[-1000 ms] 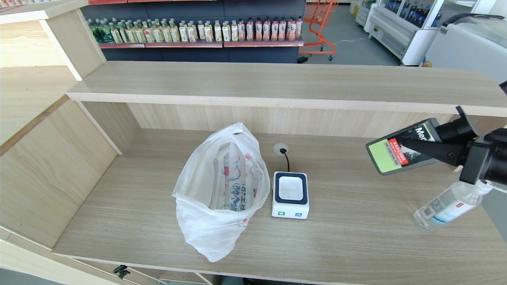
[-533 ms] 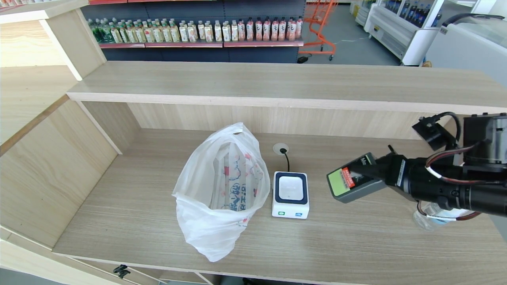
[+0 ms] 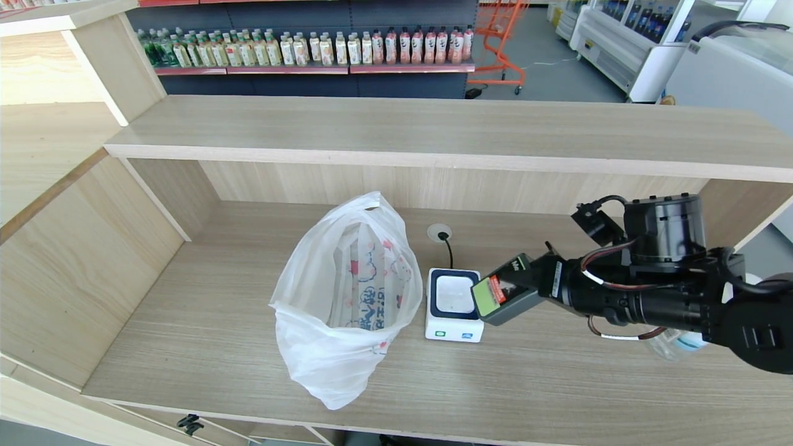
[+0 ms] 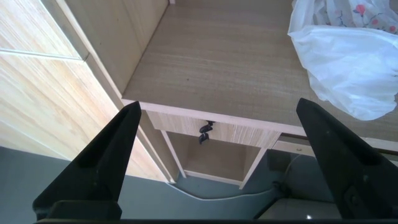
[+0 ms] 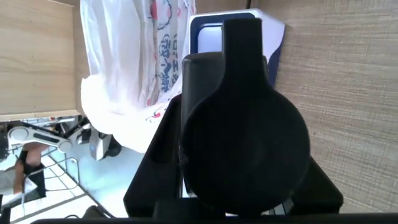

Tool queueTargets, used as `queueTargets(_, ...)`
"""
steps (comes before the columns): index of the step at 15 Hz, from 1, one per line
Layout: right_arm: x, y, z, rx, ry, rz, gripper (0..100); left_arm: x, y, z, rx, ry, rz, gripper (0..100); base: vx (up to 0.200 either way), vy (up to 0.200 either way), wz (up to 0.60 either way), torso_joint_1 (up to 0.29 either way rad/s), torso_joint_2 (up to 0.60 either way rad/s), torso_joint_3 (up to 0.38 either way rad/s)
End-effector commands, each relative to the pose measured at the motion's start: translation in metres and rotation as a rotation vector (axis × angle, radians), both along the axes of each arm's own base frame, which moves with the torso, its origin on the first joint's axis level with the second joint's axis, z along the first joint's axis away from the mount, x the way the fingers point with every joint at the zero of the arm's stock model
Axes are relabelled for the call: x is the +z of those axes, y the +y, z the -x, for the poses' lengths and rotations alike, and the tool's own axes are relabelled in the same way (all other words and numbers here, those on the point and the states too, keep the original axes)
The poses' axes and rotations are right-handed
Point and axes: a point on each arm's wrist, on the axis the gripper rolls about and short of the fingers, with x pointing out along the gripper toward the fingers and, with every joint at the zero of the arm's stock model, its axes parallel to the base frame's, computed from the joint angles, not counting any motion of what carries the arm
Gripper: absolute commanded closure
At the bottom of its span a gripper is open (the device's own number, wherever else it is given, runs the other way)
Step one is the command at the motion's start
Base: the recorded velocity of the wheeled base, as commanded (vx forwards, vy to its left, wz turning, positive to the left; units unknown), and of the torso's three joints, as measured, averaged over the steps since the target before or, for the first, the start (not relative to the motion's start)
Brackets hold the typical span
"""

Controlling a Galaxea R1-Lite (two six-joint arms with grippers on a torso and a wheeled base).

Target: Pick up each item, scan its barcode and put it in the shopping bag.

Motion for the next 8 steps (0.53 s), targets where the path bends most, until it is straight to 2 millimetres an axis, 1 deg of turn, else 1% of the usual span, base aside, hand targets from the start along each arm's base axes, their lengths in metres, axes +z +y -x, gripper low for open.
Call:
queueTargets(1,-0.012,0.01,-0.009,0.02,0.031,0.016,100,0.0,0.0,0.0,0.0,0.0,0.0,0,0.0,0.0,0.0,0.0,0.0,0.0)
queueTargets(5,-0.029,0.023,-0.022,0.06,-0.008,0.045,100,0.0,0.0,0.0,0.0,0.0,0.0,0,0.0,0.0,0.0,0.0,0.0,0.0)
queueTargets(7,-0.031,0.026,-0.026,0.074,-0.019,0.059,100,0.0,0.0,0.0,0.0,0.0,0.0,0,0.0,0.0,0.0,0.0,0.0,0.0)
queueTargets(8,-0.032,0.031,-0.031,0.082,-0.027,0.061,100,0.0,0.0,0.0,0.0,0.0,0.0,0,0.0,0.0,0.0,0.0,0.0,0.0)
